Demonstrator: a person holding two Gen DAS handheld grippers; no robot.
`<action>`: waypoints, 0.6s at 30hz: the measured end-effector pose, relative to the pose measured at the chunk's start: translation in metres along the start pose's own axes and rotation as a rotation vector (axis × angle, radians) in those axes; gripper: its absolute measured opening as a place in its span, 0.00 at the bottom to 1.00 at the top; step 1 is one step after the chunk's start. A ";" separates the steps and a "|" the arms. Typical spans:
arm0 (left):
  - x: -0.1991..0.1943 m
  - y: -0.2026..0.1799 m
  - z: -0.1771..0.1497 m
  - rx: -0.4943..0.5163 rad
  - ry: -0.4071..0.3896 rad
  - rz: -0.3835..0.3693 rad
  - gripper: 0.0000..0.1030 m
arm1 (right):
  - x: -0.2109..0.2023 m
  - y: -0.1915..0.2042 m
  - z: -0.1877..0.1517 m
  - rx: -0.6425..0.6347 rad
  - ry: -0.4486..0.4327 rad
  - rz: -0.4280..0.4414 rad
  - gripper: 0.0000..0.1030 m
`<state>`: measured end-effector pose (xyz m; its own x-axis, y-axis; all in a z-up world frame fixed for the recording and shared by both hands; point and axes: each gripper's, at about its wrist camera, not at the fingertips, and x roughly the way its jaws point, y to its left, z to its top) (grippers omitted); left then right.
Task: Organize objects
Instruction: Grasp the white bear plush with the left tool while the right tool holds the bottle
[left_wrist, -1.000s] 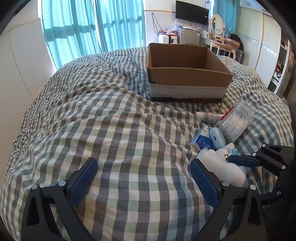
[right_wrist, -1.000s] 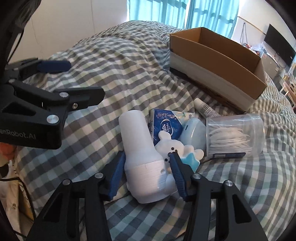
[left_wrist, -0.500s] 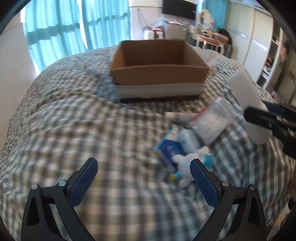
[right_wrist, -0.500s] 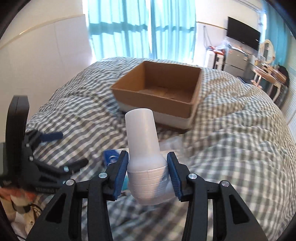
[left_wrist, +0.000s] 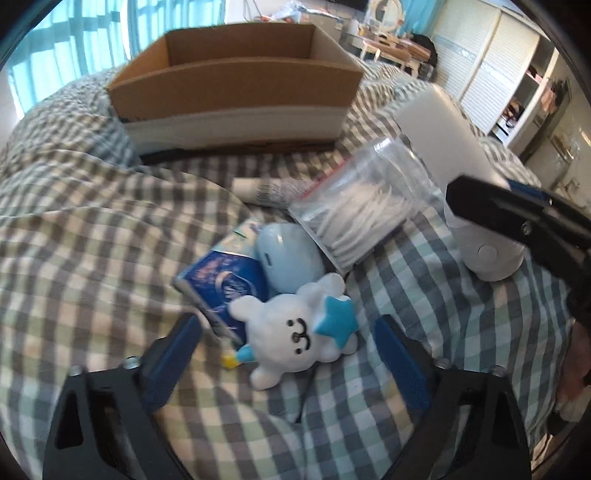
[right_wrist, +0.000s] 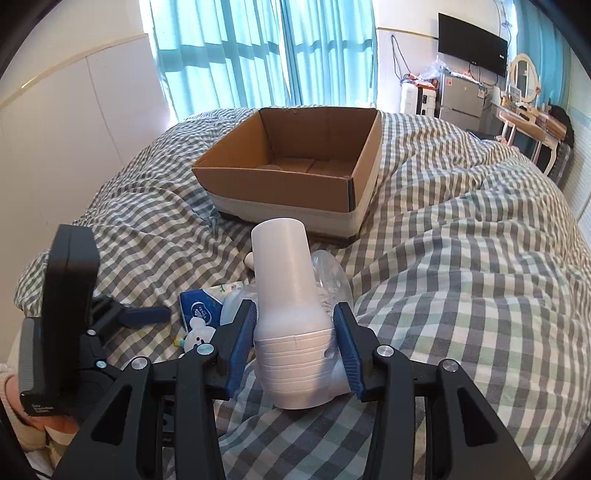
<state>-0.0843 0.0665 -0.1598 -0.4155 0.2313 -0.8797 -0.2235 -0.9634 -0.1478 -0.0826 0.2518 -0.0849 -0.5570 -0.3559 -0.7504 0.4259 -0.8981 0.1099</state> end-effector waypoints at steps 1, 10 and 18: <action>0.005 -0.002 -0.001 0.009 0.014 0.009 0.86 | 0.001 -0.001 0.000 0.005 0.002 0.003 0.42; 0.021 -0.012 -0.006 0.059 0.043 0.073 0.84 | 0.003 0.000 -0.004 0.007 0.003 -0.008 0.42; -0.009 -0.009 -0.022 0.095 0.018 0.041 0.79 | -0.011 0.011 -0.006 -0.009 -0.025 -0.015 0.42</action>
<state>-0.0593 0.0706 -0.1604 -0.4105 0.1885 -0.8922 -0.2898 -0.9546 -0.0683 -0.0671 0.2478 -0.0794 -0.5807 -0.3487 -0.7356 0.4239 -0.9010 0.0925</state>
